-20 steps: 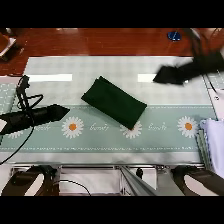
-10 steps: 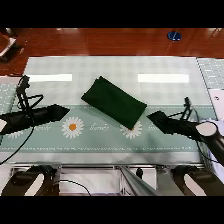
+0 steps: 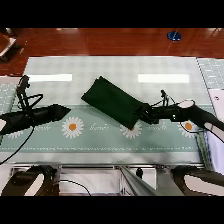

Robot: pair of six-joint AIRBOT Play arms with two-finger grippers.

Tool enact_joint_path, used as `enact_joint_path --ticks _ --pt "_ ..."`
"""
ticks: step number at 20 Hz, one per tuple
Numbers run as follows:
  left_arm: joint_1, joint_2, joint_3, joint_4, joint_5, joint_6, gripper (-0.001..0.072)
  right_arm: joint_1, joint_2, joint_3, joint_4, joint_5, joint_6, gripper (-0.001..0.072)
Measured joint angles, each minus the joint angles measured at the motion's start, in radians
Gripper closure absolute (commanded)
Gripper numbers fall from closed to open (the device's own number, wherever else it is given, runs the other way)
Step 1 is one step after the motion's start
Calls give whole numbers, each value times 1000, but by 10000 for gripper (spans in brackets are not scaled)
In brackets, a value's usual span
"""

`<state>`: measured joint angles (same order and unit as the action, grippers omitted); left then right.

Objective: Fold the shirts.

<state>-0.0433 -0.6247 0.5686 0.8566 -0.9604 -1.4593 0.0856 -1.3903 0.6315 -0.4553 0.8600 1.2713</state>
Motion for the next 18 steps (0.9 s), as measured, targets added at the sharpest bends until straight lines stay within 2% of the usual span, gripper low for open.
enact_joint_path --ticks 1,2,5,8,15,18 --pt "0 0 0 -2 0 0 684 0 -32 22 3 5 -20 562" --pt "0 -1 0 -2 0 0 684 2 -58 43 3 6 -42 692" --pt "0 -2 0 -3 0 0 684 11 -101 130 18 31 -109 693" --pt "0 -3 0 -3 0 0 684 10 -108 291 -12 140 -129 693" --pt "0 -3 0 -1 0 4 684 -27 35 779 -355 384 100 694" --pt "0 -3 0 -1 0 8 683 -102 110 912 -433 451 197 694"
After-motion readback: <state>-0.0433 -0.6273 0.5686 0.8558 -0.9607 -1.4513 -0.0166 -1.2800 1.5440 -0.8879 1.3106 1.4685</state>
